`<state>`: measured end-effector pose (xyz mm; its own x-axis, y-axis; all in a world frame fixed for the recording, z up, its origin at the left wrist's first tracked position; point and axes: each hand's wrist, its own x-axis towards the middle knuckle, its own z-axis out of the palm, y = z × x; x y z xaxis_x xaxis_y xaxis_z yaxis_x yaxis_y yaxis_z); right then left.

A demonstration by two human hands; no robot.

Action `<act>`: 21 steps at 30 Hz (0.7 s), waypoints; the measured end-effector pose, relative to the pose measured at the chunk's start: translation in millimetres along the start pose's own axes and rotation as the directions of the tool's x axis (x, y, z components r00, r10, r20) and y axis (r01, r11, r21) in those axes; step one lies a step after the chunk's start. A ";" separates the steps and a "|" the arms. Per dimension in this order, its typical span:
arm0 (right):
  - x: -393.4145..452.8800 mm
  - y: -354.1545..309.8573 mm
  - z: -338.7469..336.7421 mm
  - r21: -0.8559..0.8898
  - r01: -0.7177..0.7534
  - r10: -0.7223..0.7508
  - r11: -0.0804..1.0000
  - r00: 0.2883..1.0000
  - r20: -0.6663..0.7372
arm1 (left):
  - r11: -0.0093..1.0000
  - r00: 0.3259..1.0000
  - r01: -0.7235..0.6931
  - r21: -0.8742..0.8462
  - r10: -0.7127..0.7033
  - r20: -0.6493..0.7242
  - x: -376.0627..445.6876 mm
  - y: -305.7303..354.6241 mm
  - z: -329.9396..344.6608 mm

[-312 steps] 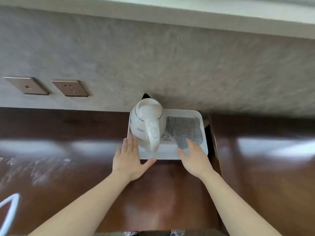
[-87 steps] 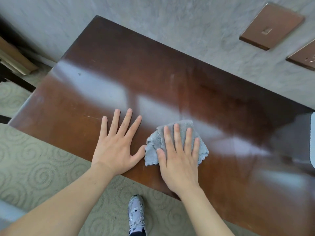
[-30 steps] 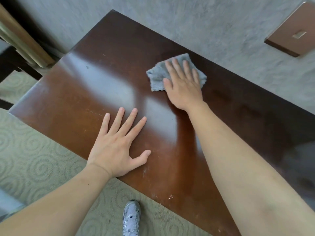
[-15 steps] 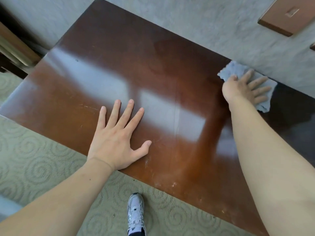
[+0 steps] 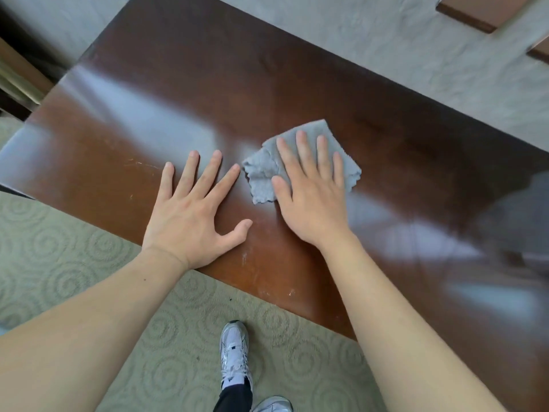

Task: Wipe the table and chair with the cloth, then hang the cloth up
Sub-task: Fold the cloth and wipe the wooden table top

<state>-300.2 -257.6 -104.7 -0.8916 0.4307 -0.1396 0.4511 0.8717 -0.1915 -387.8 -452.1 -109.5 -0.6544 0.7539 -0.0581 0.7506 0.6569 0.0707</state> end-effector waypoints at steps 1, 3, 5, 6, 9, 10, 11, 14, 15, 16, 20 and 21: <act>-28.2 -1.6 3.7 -0.005 -0.014 0.014 1.000 1.000 -0.001 | 1.000 1.000 0.000 -0.003 0.000 0.003 0.1 0.1 -0.2; -79.3 -4.6 10.8 -0.011 -0.026 0.026 1.000 1.000 0.002 | 1.000 1.000 0.001 -0.005 -0.001 0.003 0.3 0.0 -0.2; -109.3 -4.9 15.8 -0.012 -0.026 0.027 1.000 0.999 0.022 | 1.000 1.000 -0.001 -0.006 0.001 -0.007 0.0 0.1 0.4; -110.9 -3.2 16.5 -0.014 -0.026 0.026 1.000 0.999 0.033 | 1.000 1.000 0.000 -0.008 0.000 -0.012 -0.3 0.1 0.6; -68.3 2.9 10.3 -0.030 -0.048 0.049 0.998 0.998 0.041 | 1.000 1.000 0.003 -0.011 -0.003 -0.005 0.5 0.5 0.4; -43.2 4.6 7.0 -0.031 -0.065 0.066 0.997 0.997 0.036 | 1.000 1.000 0.006 -0.009 -0.006 -0.001 0.8 0.3 0.4; -15.2 6.4 3.7 -0.028 -0.088 0.089 0.996 0.996 0.029 | 1.000 1.000 0.007 -0.007 -0.007 0.000 0.9 0.0 0.3; 67.6 6.8 -5.8 -0.025 -0.107 0.107 0.994 0.994 0.015 | 1.000 1.000 0.005 -0.004 -0.005 -0.003 0.7 0.0 -0.1; 89.3 4.4 -8.4 -0.021 -0.097 0.097 0.995 0.995 0.025 | 1.000 1.000 0.004 -0.003 -0.004 -0.004 0.7 -0.1 -0.4; 104.9 2.1 -10.5 -0.016 -0.089 0.090 0.996 0.995 0.038 | 1.000 1.000 0.004 -0.005 -0.004 -0.004 0.7 0.2 -0.2; 107.4 -1.8 -10.8 -0.012 -0.043 0.043 0.999 0.999 0.027 | 1.000 1.000 0.007 -0.025 -0.007 0.001 0.0 -0.5 0.2; 95.4 -2.7 -9.6 -0.009 -0.022 0.022 1.000 1.000 0.012 | 0.999 1.000 0.008 -0.031 -0.007 0.004 -0.3 -0.7 -0.2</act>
<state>-386.8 -216.6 -108.1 -0.8808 0.4473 -0.1551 0.4704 0.8640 -0.1796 -388.1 -452.8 -109.3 -0.6596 0.7490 -0.0624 0.7424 0.6622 0.1015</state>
